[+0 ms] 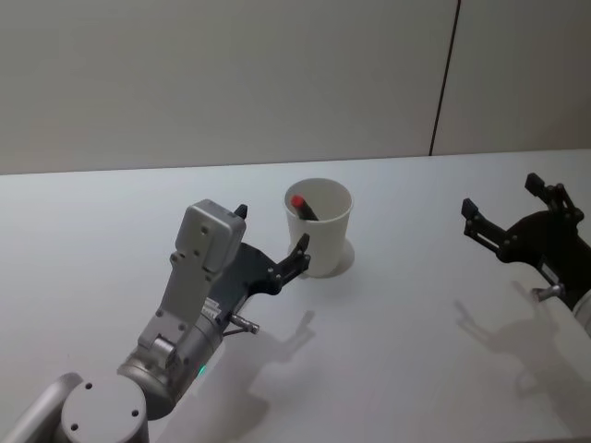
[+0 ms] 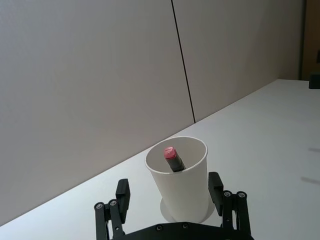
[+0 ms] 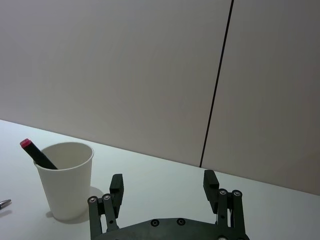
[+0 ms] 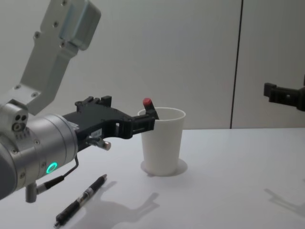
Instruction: Place the pen into the pen holder.
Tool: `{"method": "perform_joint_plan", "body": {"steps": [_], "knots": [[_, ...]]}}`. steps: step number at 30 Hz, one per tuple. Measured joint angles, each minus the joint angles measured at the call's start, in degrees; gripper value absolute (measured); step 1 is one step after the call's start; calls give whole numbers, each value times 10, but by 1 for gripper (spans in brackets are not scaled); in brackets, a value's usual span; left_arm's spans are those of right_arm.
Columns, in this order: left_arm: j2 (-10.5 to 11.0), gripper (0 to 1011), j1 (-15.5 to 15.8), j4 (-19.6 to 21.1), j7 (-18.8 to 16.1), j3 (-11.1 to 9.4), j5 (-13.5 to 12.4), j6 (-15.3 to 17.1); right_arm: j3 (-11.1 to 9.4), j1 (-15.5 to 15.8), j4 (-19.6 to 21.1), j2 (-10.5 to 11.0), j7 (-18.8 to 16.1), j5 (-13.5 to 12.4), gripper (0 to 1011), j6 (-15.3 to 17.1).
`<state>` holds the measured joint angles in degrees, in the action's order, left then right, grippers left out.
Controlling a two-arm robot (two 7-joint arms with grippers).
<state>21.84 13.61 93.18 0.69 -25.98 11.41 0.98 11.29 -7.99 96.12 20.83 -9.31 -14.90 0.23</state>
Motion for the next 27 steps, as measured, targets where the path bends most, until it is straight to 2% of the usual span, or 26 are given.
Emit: {"method": "perform_joint_plan", "body": {"steps": [6,14,21,27], "knots": [[0,999,1,0,3,2,-3,6,0,2,1,1,1,-1,1002,1],[1,1000,5,7,16,6,-10,31,-1,4,3,2,1,-1,1002,1],[6,1000,7,14,29,11,-9,63,-1,5,3,2,2,-1,1002,2],[10,1000,9,22,39,20,7,103,-1,5,4,3,2,-2,1002,2]]}}
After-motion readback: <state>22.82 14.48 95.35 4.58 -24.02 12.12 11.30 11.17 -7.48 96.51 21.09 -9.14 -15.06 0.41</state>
